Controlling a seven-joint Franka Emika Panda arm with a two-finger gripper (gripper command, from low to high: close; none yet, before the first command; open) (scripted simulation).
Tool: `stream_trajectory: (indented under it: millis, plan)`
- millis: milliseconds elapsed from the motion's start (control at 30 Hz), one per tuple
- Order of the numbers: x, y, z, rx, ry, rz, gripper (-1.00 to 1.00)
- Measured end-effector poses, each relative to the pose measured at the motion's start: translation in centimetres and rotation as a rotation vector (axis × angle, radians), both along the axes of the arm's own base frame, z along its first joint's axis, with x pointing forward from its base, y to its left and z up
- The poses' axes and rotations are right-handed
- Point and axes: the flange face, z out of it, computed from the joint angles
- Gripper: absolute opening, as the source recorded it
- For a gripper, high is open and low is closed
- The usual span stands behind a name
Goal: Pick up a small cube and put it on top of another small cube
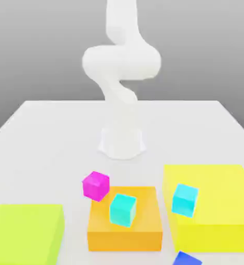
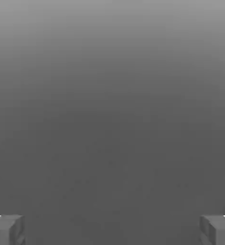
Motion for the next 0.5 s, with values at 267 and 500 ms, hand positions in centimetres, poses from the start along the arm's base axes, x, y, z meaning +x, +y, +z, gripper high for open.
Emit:
stream_trajectory:
  millis: [267, 500]
  plan:
    - [9.0, 3.0, -10.9, 0.058, 0.196, -0.129, 0.00]
    - [14.0, 5.7, -22.1, 0.103, 0.358, -0.238, 0.00]
